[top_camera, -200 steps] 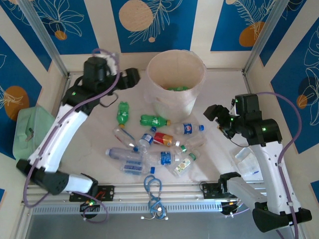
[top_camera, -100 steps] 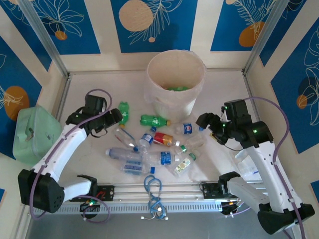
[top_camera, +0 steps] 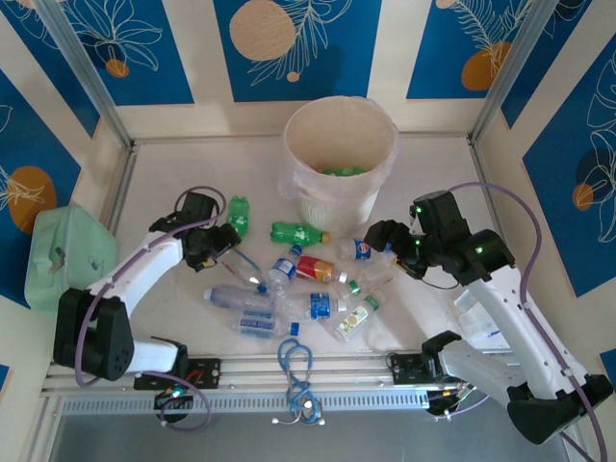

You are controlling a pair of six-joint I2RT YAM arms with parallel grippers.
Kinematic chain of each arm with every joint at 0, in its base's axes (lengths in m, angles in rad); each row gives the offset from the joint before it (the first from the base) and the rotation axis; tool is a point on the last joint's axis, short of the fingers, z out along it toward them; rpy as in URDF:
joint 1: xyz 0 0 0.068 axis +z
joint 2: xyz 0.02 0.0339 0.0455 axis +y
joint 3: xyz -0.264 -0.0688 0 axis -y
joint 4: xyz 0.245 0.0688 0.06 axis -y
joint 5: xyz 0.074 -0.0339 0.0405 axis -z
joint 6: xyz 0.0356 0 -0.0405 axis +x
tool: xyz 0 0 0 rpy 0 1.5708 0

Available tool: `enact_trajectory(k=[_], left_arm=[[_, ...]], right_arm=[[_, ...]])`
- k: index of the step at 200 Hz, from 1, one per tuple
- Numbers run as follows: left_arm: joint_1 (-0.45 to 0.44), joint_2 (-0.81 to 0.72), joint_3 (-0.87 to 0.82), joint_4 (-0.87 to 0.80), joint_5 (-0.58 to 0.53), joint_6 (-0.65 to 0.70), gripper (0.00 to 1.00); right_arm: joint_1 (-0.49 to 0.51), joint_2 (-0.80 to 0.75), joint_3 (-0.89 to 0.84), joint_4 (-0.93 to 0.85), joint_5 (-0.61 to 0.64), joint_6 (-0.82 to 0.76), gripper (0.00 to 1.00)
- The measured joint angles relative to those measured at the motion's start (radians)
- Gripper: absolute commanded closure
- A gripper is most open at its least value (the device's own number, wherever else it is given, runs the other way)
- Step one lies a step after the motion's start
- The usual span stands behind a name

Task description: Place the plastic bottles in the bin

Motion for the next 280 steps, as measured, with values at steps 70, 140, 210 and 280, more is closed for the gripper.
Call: enact_trajectory(k=[70, 140, 210, 280], left_arm=[[0.0, 0.088, -0.011, 0.092, 0.018, -0.055, 0.18], [0.0, 0.122, -0.027, 0.134, 0.031, -0.084, 0.31], [0.0, 0.121, -0.028, 0.138, 0.037, -0.095, 0.39], [0.003, 0.046, 0.019, 0.093, 0.05, -0.094, 0.42]], right_arm=[[0.108, 0.071, 0.001, 0.039, 0.027, 0.016, 0.14], [0.165, 0.127, 0.038, 0.057, 0.042, 0.019, 0.15], [0.185, 0.151, 0.061, 0.071, 0.06, 0.019, 0.15], [0.247, 0.188, 0.13, 0.098, 0.061, -0.017, 0.15]])
